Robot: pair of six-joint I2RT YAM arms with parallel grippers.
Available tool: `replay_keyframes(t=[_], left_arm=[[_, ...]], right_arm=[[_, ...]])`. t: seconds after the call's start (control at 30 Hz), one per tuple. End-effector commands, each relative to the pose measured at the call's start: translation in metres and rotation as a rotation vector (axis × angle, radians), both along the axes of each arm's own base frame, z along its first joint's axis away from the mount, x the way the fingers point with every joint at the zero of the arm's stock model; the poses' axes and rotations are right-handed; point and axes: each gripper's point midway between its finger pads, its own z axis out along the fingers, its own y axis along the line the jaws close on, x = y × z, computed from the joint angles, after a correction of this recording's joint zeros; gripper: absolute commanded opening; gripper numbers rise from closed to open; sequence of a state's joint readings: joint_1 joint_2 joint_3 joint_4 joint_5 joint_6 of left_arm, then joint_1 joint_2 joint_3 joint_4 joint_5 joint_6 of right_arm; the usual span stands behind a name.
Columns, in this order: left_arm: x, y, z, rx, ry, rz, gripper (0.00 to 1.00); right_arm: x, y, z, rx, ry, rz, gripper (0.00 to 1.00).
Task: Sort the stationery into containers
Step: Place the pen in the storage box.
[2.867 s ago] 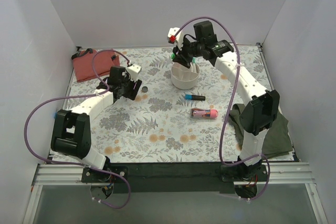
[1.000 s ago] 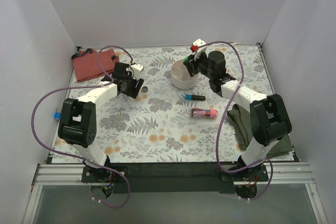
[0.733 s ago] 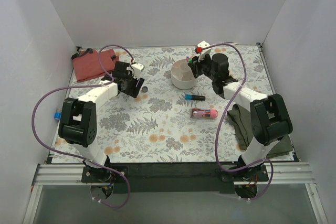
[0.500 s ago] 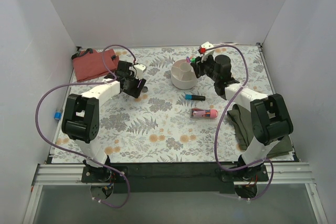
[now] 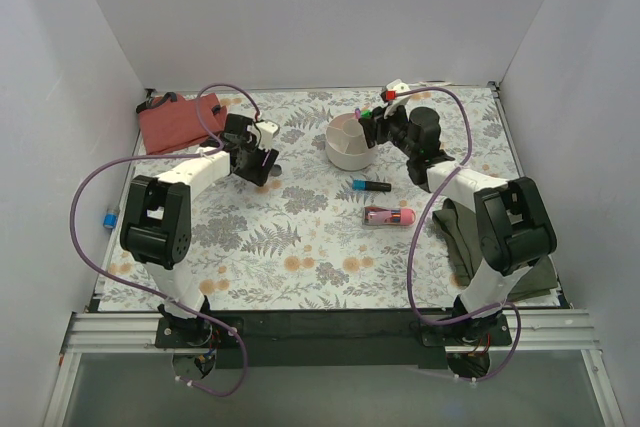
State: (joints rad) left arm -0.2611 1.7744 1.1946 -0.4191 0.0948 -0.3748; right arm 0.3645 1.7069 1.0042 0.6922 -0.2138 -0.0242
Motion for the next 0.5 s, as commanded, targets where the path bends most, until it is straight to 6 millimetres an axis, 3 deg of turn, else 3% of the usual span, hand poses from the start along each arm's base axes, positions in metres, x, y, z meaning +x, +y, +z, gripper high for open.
replay_keyframes(t=[0.0, 0.23, 0.27, 0.3, 0.33, 0.43, 0.47], left_arm=[[0.005, -0.005, 0.011, -0.013, -0.02, -0.006, 0.59], [0.008, -0.005, 0.012, -0.006, -0.023, -0.006, 0.59], [0.008, -0.006, 0.011, -0.007, -0.021, -0.009, 0.59], [0.008, -0.006, 0.011, -0.01, -0.018, -0.009, 0.59], [0.009, -0.007, 0.012, -0.011, -0.023, -0.009, 0.59], [0.009, -0.007, 0.012, -0.015, -0.023, -0.007, 0.59], [0.012, -0.007, 0.014, -0.02, -0.034, -0.005, 0.59]], right_arm=[[0.011, 0.005, 0.021, 0.045, -0.069, 0.004, 0.01], [0.017, 0.008, 0.007, 0.057, -0.047, 0.005, 0.01], [0.017, 0.009, 0.006, 0.056, -0.046, 0.011, 0.06], [0.018, 0.009, 0.009, 0.055, -0.054, 0.007, 0.17], [0.017, 0.008, 0.011, 0.057, -0.056, 0.004, 0.39], [0.012, 0.005, 0.028, 0.056, -0.074, -0.004, 0.59], [0.008, 0.001, 0.036, 0.029, -0.09, -0.004, 0.6]])
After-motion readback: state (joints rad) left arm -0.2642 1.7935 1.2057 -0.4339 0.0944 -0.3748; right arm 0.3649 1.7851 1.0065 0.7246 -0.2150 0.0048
